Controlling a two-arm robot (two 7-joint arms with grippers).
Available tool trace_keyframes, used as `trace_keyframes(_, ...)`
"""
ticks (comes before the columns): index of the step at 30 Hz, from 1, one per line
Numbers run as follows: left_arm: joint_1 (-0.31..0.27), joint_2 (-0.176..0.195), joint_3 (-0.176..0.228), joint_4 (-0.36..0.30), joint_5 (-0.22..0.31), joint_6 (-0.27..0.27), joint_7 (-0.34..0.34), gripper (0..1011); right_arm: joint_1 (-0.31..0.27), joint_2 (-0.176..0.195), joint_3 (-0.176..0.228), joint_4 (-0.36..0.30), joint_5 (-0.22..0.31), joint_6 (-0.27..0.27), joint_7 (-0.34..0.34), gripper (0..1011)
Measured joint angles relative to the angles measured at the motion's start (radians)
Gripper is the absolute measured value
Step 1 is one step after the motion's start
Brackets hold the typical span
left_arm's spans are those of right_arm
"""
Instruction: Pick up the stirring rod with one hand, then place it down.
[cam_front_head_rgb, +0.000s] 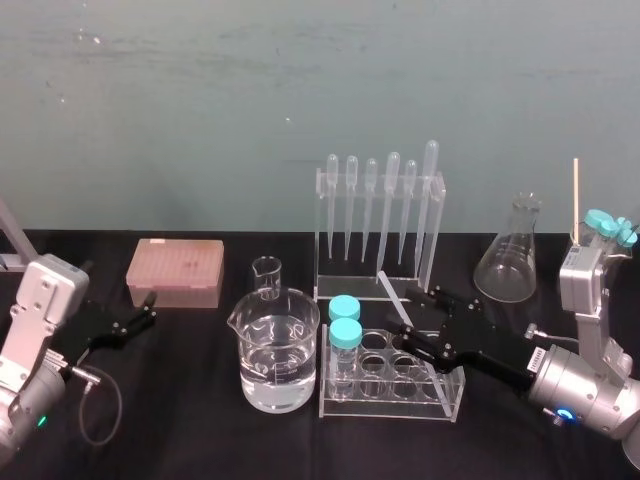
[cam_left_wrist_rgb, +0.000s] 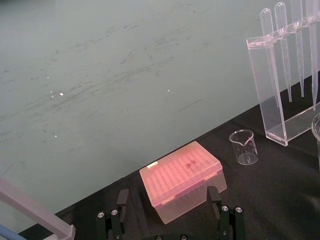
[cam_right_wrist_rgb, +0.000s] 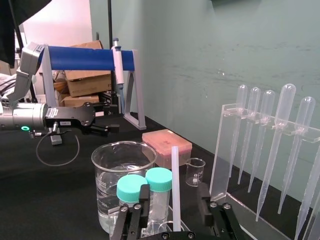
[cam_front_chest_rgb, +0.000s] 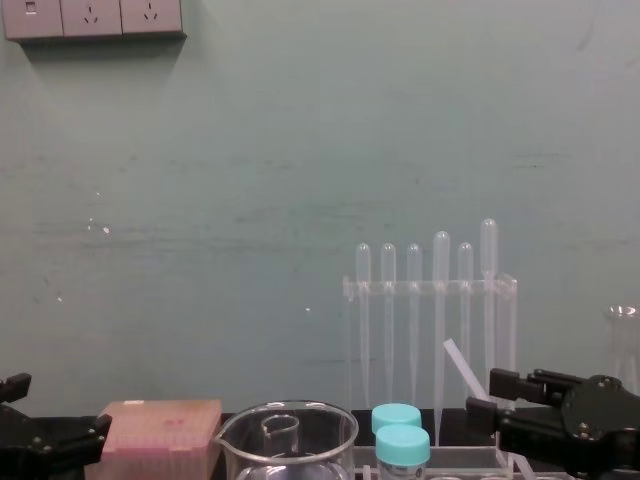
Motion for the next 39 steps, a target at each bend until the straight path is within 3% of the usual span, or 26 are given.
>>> trace_keyframes(13,0.000,0.000,0.000,0.000,0.000,0.000,0.000,1000,-0.004,0.000,0.005,-0.017,0.002,-0.014,-0.001,966)
trace_keyframes(19,0.000,0.000,0.000,0.000,0.000,0.000,0.000,1000,-0.036,0.004,0.049,-0.099,0.008,-0.079,-0.043,1002)
trace_keyframes(22,0.000,0.000,0.000,0.000,0.000,0.000,0.000,1000,-0.069,0.018,0.083,-0.163,-0.027,-0.117,-0.101,1003)
trace_keyframes(26,0.000,0.000,0.000,0.000,0.000,0.000,0.000,1000,-0.109,0.034,0.129,-0.217,-0.067,-0.125,-0.183,1003)
trace_keyframes(28,0.000,0.000,0.000,0.000,0.000,0.000,0.000,1000,-0.144,0.045,0.166,-0.248,-0.094,-0.103,-0.255,1003)
trace_keyframes(31,0.000,0.000,0.000,0.000,0.000,0.000,0.000,1000,-0.204,0.063,0.220,-0.287,-0.126,-0.023,-0.364,1003)
trace_keyframes(35,0.000,0.000,0.000,0.000,0.000,0.000,0.000,1000,-0.244,0.070,0.248,-0.301,-0.132,0.070,-0.423,1003)
trace_keyframes(38,0.000,0.000,0.000,0.000,0.000,0.000,0.000,1000,-0.265,0.069,0.257,-0.298,-0.122,0.205,-0.454,1003)
trace_keyframes(39,0.000,0.000,0.000,0.000,0.000,0.000,0.000,1000,-0.265,0.068,0.257,-0.295,-0.121,0.218,-0.455,1003)
